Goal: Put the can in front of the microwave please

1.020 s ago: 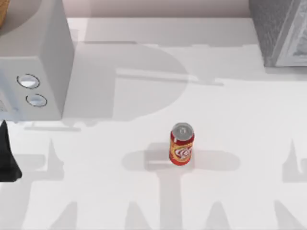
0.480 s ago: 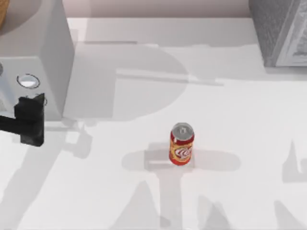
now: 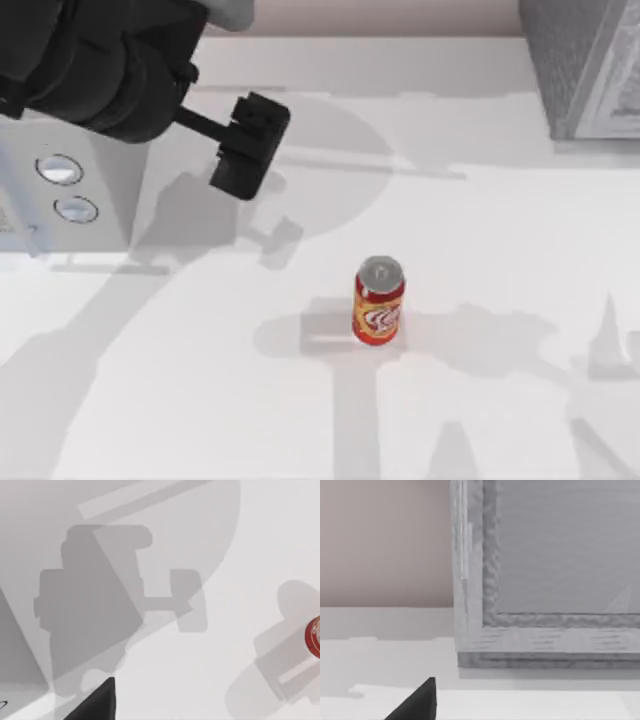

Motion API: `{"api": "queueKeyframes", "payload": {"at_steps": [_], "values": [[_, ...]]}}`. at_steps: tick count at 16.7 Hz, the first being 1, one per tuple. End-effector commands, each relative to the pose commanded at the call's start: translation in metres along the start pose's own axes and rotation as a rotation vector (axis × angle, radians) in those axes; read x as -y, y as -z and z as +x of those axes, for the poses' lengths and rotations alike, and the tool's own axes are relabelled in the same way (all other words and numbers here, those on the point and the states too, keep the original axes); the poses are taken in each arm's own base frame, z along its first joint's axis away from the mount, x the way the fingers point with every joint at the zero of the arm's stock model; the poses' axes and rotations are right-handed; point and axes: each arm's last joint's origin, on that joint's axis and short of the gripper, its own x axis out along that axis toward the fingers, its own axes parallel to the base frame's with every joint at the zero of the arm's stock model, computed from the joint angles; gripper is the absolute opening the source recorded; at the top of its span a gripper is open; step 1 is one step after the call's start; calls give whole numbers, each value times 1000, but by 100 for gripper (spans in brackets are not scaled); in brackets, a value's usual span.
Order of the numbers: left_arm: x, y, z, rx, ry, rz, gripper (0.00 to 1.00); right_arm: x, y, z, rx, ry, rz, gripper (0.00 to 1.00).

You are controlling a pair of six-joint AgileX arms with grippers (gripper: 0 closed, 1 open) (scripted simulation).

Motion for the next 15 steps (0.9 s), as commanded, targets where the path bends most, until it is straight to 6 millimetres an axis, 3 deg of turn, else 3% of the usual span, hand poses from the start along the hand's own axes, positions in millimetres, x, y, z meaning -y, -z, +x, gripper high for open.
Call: {"api": "queueKeyframes", "payload": {"at_steps": [3,6,11,15], "values": [[31,-37,43,-179,52,71,100,0,0,0,0,0,0,100],[66,-55,90,-350,83,137,100,0,0,0,0,0,0,100],[112,-54,152,-572,98,219,100,0,0,0,0,0,0,100],[122,-50,168,-629,98,238,100,0,0,0,0,0,0,100]]}}
